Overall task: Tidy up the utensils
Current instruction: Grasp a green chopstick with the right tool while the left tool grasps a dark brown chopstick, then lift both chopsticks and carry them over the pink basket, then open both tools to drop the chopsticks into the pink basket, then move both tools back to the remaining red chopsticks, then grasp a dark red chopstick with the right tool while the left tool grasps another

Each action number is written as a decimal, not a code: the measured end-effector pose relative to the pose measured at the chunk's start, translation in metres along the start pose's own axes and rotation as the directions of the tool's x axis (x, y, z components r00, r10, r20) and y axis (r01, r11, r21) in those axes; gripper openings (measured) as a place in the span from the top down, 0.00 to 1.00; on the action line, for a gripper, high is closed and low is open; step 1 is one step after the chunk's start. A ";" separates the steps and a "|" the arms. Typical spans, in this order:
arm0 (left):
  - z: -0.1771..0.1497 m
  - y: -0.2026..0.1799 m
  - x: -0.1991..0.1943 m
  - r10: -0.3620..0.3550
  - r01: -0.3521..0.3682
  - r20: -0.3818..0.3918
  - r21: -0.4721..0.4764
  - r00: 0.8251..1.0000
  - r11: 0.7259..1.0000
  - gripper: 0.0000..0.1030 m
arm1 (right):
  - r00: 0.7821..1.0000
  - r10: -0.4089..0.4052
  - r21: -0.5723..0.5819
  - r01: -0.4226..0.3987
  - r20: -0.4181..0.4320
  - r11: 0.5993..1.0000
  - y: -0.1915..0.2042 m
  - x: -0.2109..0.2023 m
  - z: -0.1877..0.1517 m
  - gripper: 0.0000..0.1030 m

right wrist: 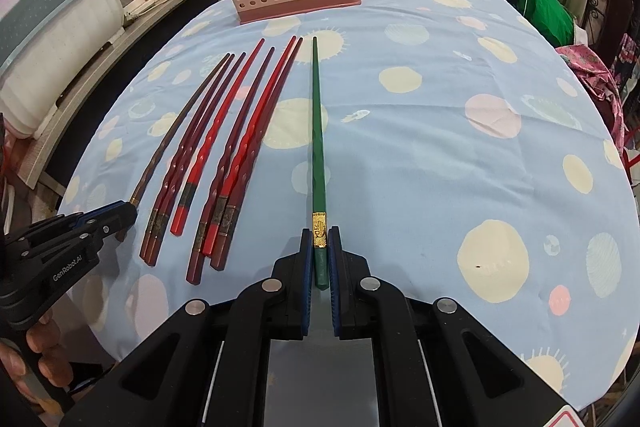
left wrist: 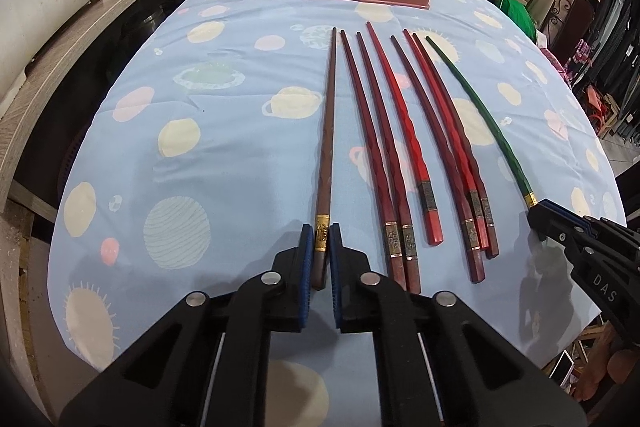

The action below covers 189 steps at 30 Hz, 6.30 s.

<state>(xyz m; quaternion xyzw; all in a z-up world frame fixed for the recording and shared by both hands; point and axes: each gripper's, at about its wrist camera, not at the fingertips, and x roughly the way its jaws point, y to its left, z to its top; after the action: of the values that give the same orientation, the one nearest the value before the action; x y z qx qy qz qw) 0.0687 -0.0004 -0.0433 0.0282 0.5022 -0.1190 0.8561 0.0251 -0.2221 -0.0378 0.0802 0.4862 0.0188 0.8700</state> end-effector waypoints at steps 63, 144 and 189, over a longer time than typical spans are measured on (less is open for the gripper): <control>0.363 0.009 -0.180 -0.019 0.071 0.611 -0.061 0.792 0.996 0.93 | 0.740 0.127 -0.013 -0.158 0.661 0.987 -0.006 -0.155 0.360 0.93; 0.095 -0.001 -0.045 0.074 -0.069 0.220 -0.029 0.973 0.997 0.67 | 0.989 0.081 -0.059 -0.074 0.126 0.995 0.025 -0.018 0.052 0.61; 0.017 -0.018 -0.002 -0.036 0.036 0.042 -0.002 0.998 0.999 0.66 | 0.995 -0.041 -0.102 0.051 0.091 0.994 0.022 0.006 0.002 0.93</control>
<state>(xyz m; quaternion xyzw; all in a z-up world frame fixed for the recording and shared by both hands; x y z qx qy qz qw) 0.0785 -0.0201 -0.0319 0.0157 0.4847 -0.1342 0.8642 0.0310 -0.2004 -0.0388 0.0242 0.4472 0.0205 0.8939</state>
